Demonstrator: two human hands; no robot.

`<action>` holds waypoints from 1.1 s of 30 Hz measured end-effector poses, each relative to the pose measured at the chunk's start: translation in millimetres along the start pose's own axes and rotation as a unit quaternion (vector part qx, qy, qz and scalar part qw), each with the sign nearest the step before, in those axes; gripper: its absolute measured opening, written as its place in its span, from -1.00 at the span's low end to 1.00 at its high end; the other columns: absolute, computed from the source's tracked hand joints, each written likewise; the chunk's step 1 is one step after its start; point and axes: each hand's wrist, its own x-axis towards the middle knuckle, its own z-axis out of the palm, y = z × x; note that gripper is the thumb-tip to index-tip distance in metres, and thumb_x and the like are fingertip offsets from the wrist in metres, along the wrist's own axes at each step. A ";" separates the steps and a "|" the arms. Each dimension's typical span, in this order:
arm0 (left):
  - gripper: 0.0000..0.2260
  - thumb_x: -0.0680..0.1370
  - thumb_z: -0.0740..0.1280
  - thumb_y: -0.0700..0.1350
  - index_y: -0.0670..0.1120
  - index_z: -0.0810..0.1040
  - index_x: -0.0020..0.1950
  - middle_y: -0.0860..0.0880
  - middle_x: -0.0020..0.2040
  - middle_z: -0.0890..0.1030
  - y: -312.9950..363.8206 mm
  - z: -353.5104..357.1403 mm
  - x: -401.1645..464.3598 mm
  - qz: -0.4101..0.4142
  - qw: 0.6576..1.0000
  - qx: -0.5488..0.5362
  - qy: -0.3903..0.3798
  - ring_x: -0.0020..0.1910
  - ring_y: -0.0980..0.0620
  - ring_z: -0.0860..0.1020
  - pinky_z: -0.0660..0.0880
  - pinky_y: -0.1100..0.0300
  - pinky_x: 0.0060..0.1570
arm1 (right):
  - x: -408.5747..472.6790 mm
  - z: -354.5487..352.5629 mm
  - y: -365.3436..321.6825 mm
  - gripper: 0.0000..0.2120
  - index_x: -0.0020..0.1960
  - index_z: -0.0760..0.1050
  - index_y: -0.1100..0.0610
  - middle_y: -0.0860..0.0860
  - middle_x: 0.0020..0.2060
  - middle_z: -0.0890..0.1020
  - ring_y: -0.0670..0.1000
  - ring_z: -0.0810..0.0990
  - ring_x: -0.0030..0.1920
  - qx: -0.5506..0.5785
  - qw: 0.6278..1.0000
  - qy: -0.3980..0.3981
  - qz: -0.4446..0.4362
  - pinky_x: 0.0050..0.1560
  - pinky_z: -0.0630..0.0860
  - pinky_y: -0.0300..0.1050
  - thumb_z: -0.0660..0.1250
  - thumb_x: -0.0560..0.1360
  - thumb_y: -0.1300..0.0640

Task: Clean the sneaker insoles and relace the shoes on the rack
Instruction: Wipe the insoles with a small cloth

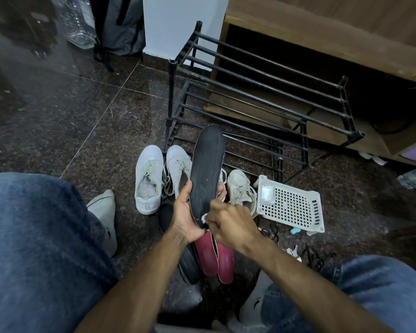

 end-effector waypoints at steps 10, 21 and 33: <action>-0.41 0.53 0.19 0.23 -0.23 0.57 0.26 -0.17 0.27 0.57 -0.2 -3.3 0.7 0.004 1.000 0.011 0.016 0.38 -0.14 0.43 0.32 -0.02 0.40 | 5.9 0.7 0.6 -0.67 -0.44 0.50 0.04 -0.06 -0.32 0.48 0.02 0.39 -0.65 -0.148 0.987 -0.027 -0.063 -0.61 0.07 -0.23 0.64 -0.01 0.05; -0.35 0.53 0.20 0.25 -0.25 0.47 0.37 -0.19 0.36 0.49 0.6 -5.8 1.5 0.004 1.000 0.021 0.010 0.37 -0.13 0.45 0.35 -0.01 0.37 | 4.9 0.9 -3.9 -0.90 -0.35 0.51 0.14 0.03 -0.27 0.49 0.15 0.44 -0.57 -0.033 0.997 0.045 -0.059 -0.58 0.41 -0.05 0.43 0.28 0.26; -0.48 0.55 0.18 0.24 -0.17 0.70 0.04 -0.14 0.05 0.66 -6.8 -6.5 1.0 -0.026 0.999 0.037 -0.003 0.02 -0.08 0.64 0.57 0.06 0.05 | 23.3 -6.3 11.2 -0.84 -0.08 0.56 0.13 0.01 -0.04 0.46 0.21 0.53 -0.29 -0.081 0.995 0.047 0.029 -0.30 0.26 -0.02 0.22 0.53 0.12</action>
